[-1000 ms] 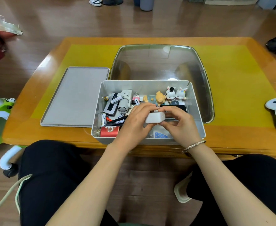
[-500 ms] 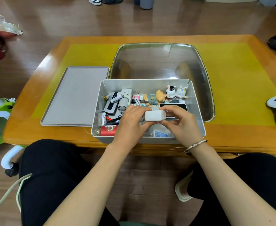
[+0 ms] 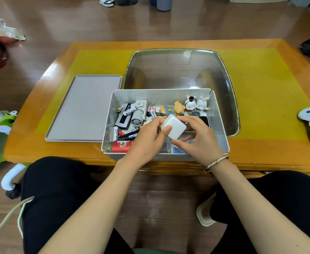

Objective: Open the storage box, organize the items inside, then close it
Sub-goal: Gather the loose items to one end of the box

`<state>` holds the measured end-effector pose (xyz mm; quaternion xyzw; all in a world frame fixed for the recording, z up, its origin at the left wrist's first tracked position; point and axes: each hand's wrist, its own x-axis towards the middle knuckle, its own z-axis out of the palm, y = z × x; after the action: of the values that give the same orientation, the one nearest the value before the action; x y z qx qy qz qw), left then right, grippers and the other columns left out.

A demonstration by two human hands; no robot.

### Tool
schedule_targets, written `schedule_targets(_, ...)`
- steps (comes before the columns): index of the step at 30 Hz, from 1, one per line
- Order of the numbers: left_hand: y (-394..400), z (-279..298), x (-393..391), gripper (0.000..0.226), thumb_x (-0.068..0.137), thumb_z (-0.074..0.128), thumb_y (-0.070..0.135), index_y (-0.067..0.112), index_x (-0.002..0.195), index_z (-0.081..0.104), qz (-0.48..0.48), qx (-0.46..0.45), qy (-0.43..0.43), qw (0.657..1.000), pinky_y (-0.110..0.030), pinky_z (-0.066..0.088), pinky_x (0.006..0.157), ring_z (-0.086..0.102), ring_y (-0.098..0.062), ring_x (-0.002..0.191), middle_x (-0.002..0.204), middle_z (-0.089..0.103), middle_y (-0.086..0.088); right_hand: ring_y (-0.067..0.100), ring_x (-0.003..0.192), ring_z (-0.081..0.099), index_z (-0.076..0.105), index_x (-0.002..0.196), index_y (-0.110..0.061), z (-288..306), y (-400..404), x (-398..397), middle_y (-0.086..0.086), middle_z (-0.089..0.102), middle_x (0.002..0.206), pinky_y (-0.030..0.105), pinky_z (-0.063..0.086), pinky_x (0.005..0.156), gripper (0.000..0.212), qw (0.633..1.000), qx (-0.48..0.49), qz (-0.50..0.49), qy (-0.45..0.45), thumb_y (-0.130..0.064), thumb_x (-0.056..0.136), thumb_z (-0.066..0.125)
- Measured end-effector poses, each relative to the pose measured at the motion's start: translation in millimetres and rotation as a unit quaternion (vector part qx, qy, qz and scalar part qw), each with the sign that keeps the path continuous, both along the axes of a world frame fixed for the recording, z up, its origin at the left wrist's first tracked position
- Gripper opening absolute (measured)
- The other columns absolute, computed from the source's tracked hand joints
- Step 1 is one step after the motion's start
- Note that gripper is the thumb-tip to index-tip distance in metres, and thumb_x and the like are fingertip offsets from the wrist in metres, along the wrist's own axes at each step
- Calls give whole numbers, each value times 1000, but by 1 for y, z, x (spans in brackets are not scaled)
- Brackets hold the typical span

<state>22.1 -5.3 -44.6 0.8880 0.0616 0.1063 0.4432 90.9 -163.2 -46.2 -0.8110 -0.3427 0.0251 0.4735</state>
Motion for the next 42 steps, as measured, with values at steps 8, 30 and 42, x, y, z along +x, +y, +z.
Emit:
schedule_targets(8,0,0,-4,52,86,56,24,45,130,40,-39,-68,3,997,-23,49,82,56,-11,95,100,58,7,6,82,61,54,120,-9,5,-2,-3,-2,61,101,8,50,67,54,1000,6,-20,10,-7,71,78)
schedule_targets(30,-32,8,32,48,79,70,38,27,119,47,-127,179,55,974,-33,29,80,47,-17,102,110,59,3,19,123,47,63,116,-14,5,-61,51,2,57,127,39,36,108,30,981,-54,-186,19,-2,92,50)
schedule_targets(42,-57,6,58,51,84,65,50,32,130,50,-193,258,152,934,-37,36,85,46,-18,104,105,61,7,15,101,58,63,114,-11,-11,-58,49,6,64,113,18,42,83,34,974,17,-224,36,5,93,42)
